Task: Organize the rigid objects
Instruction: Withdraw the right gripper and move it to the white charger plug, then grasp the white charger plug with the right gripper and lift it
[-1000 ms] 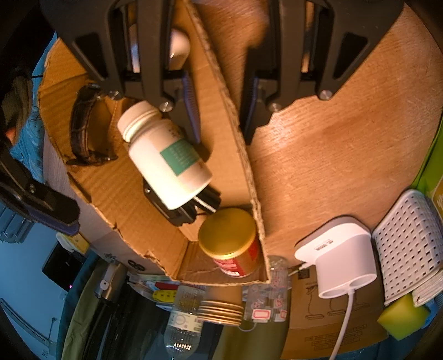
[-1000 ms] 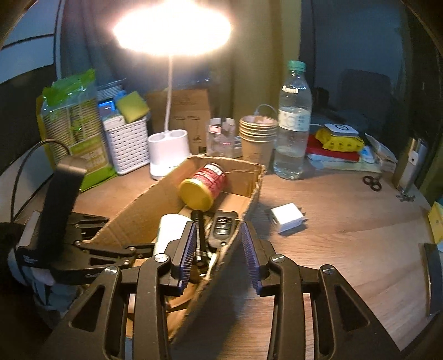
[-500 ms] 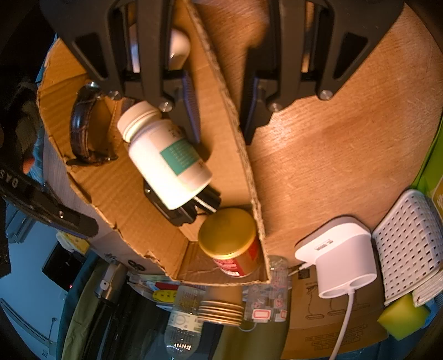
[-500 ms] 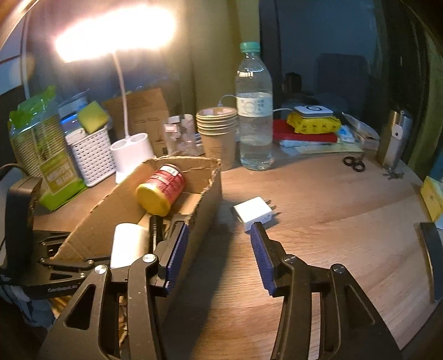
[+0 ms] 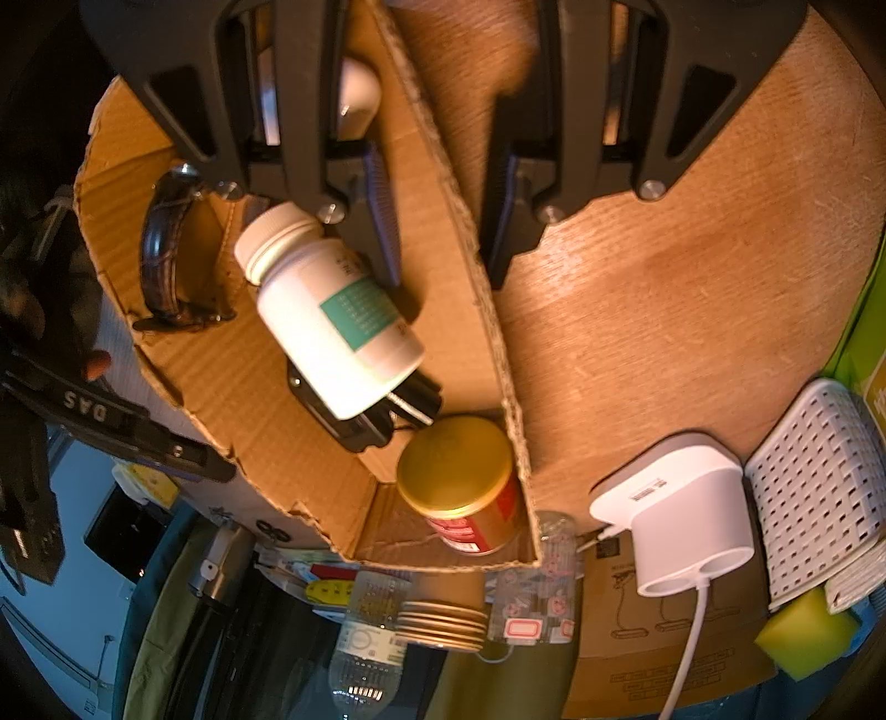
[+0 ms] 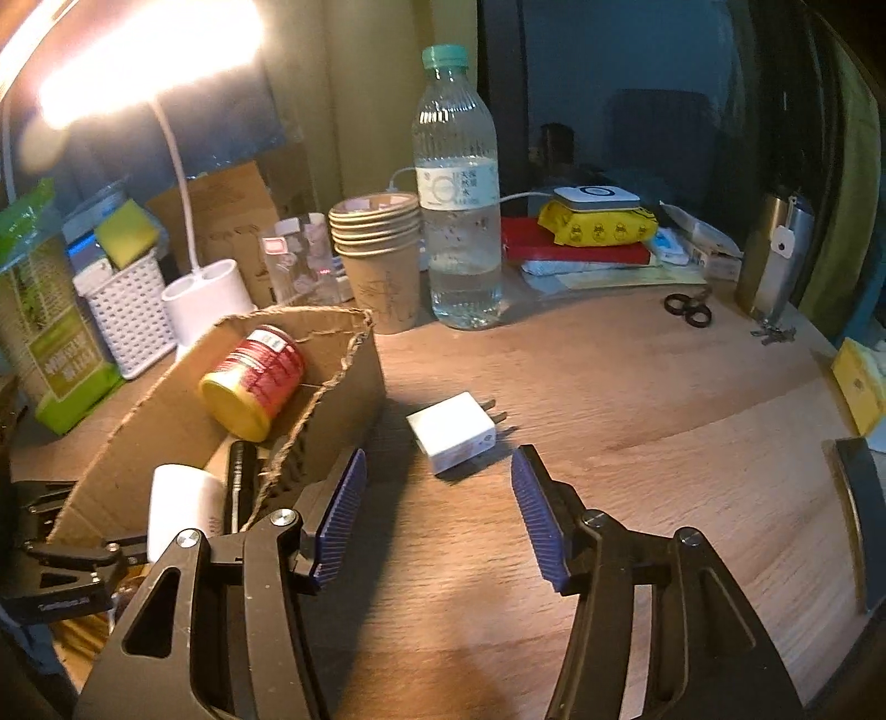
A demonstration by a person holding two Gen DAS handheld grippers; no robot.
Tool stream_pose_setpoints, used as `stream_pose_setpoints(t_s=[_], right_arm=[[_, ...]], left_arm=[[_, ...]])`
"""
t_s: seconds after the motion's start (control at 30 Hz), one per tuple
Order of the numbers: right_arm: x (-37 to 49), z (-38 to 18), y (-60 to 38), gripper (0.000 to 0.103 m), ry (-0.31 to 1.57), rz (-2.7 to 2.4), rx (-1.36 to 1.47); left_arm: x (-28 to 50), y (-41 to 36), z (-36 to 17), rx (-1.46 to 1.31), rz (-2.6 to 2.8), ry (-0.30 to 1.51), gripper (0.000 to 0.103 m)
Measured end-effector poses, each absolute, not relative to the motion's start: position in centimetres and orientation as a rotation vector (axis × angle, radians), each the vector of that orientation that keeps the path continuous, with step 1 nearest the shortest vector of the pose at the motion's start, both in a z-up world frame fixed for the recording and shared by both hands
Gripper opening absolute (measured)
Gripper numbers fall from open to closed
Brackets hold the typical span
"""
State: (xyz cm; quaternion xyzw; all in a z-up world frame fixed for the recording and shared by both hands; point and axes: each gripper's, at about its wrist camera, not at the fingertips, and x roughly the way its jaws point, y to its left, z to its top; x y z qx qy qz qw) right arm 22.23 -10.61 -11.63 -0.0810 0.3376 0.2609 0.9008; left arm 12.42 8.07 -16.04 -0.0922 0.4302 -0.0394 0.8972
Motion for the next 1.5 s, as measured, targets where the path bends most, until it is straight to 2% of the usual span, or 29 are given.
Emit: stream_pose_setpoints(t_s=[0.5, 1.5], right_arm=[[23.5, -12.6, -9.6, 0.063, 0.717, 0.518, -0.216], [28.8, -15.7, -7.6, 0.063, 0.824, 0.564, -0.293]], left_arm=[[12.4, 8.1, -16.0, -0.191, -0.082, 0.891, 0.033], [12.4, 8.1, -16.0, -0.191, -0.082, 0.891, 0.033]])
